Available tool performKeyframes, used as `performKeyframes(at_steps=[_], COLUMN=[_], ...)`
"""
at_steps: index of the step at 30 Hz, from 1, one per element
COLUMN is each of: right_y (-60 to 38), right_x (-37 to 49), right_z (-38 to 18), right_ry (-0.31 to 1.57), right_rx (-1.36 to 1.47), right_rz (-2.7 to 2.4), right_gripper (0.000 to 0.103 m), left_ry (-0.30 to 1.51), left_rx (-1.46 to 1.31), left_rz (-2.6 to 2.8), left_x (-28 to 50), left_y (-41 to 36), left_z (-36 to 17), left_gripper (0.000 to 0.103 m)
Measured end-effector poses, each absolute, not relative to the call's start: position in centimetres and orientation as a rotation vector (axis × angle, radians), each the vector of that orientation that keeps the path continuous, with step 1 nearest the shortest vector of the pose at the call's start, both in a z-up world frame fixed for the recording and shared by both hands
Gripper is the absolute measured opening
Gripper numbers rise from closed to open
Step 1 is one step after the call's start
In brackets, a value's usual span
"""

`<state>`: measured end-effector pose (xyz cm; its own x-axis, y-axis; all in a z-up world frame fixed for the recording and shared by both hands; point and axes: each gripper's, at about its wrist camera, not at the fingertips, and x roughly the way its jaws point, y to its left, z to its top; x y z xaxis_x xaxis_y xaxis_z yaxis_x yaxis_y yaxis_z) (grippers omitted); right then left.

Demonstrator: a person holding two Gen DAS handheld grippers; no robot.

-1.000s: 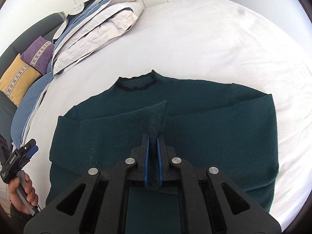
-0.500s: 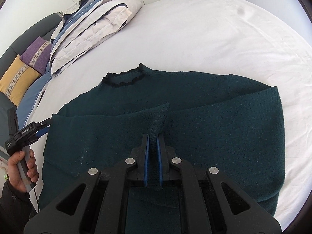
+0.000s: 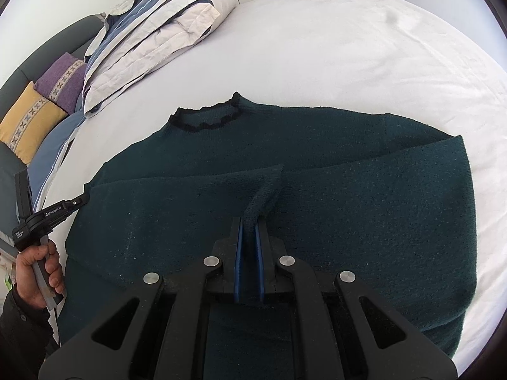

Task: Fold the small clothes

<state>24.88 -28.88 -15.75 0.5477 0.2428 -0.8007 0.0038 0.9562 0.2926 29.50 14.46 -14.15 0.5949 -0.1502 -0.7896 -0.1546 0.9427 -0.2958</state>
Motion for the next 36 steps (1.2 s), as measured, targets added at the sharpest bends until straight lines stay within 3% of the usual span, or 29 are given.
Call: performKeyframes(at_steps=[11, 13, 15, 17, 19, 20, 21, 22, 24, 25, 30, 36], right_y=[-30.9, -31.0, -31.0, -30.7, -29.8, -29.4, -29.0, -28.8, -29.1, -29.3, -29.5, -31.4], right_x=[25.2, 24.7, 23.8, 23.2, 22.9, 22.7, 22.6, 22.5, 22.2, 22.1, 20.9, 21.7], right_z=[-17.4, -17.1, -16.7, -16.4, -16.6, -16.7, -16.7, -16.6, -16.3, -16.1, -15.2, -18.0], right_ry=[1.022, 1.016, 0.991, 0.982, 1.005, 1.017, 1.021, 1.027, 1.033, 1.034, 1.008, 1.007], right_rx=[0.393, 0.42, 0.447, 0.444, 0.394, 0.355, 0.313, 0.284, 0.288, 0.294, 0.26, 0.384], right_rz=[0.123, 0.142, 0.147, 0.152, 0.155, 0.143, 0.125, 0.108, 0.087, 0.084, 0.074, 0.096], right_gripper=[0.01, 0.021, 0.048, 0.049, 0.049, 0.046, 0.038, 0.03, 0.015, 0.008, 0.007, 0.006], left_ry=[0.93, 0.9, 0.9, 0.921, 0.949, 0.967, 0.979, 0.977, 0.964, 0.965, 0.96, 0.961], left_rx=[-0.347, -0.353, -0.347, -0.298, -0.275, -0.275, -0.281, -0.275, -0.223, -0.212, -0.171, -0.159], left_rz=[0.015, -0.007, -0.022, -0.033, -0.033, -0.036, -0.043, -0.043, -0.026, -0.032, -0.02, -0.015], left_x=[28.2, 26.3, 24.6, 23.5, 23.1, 23.2, 23.3, 23.3, 23.2, 23.1, 22.8, 22.9], left_y=[14.3, 14.2, 13.7, 12.7, 12.1, 12.0, 11.9, 11.8, 11.3, 11.1, 11.4, 11.7], left_z=[-12.5, -11.2, -10.7, -11.1, -12.1, -12.9, -13.5, -13.8, -13.8, -13.8, -13.8, -14.4], left_gripper=[0.012, 0.026, 0.056, 0.059, 0.059, 0.052, 0.041, 0.038, 0.019, 0.014, 0.01, 0.01])
